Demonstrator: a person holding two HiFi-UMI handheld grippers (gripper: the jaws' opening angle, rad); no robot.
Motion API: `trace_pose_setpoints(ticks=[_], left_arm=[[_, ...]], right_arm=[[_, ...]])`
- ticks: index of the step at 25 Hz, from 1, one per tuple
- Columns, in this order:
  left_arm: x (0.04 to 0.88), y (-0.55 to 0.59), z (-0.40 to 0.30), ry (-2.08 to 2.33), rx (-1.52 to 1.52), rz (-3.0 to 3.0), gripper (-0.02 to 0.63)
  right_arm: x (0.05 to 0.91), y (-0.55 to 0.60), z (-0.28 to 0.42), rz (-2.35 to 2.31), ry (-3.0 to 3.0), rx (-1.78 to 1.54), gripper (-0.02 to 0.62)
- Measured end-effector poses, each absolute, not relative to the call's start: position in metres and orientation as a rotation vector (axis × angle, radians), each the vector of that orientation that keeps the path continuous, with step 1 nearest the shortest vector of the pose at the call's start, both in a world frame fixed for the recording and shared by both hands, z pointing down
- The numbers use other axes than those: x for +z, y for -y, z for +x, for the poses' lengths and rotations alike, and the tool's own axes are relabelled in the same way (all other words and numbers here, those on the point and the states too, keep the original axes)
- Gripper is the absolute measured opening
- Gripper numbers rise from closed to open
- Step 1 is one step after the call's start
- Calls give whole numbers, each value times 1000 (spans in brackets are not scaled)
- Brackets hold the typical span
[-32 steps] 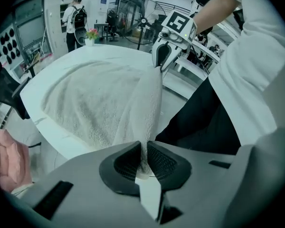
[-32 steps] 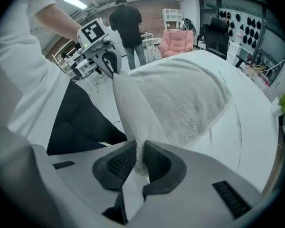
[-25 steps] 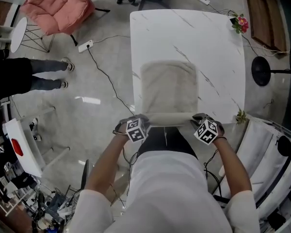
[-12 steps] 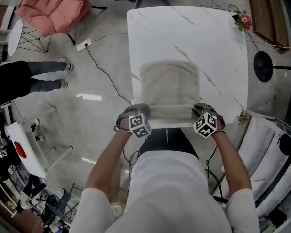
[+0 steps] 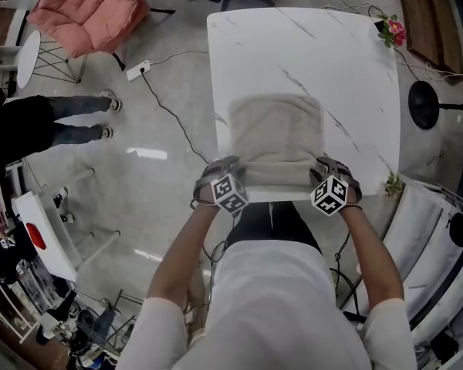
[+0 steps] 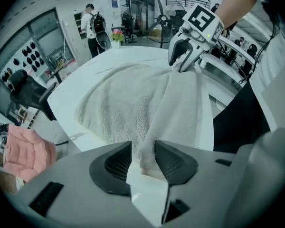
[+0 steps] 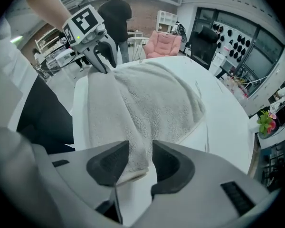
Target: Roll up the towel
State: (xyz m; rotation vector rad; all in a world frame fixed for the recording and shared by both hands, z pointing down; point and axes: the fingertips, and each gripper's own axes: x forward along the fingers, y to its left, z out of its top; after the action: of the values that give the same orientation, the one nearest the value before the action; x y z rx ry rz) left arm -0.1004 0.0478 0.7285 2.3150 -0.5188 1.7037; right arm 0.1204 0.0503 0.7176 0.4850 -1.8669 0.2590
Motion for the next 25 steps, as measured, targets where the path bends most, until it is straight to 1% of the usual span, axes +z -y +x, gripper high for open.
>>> trace_pose_setpoints(ticks=[4,10,14,17,19,20,22,25], left_arm=[[711,-47,-110,541,1682,2329,196],[686,-59,-116,595,1615,2364,195],[678,-92,-108,558,1592,2407,198],[685,-117,-102,548,1562,2410,196],[694,-124,-102,563,1572,2399,199],[700,-124,-103,580,1583,2392,207],[710,-122,-104,618,1599,2377,209],[727,-114,-105,644,1633,2364,198]], right_arm=[[697,-50,117,536,1908,260,167],[678,-72,109,484,1963,250,160],[679,-105,104,391,1973,253,160],[686,-120,105,385,1964,244,162],[694,-122,107,394,1945,217,175],[698,-122,109,399,1933,204,186],[708,-122,114,412,1913,191,186],[720,-117,117,439,1902,173,186]])
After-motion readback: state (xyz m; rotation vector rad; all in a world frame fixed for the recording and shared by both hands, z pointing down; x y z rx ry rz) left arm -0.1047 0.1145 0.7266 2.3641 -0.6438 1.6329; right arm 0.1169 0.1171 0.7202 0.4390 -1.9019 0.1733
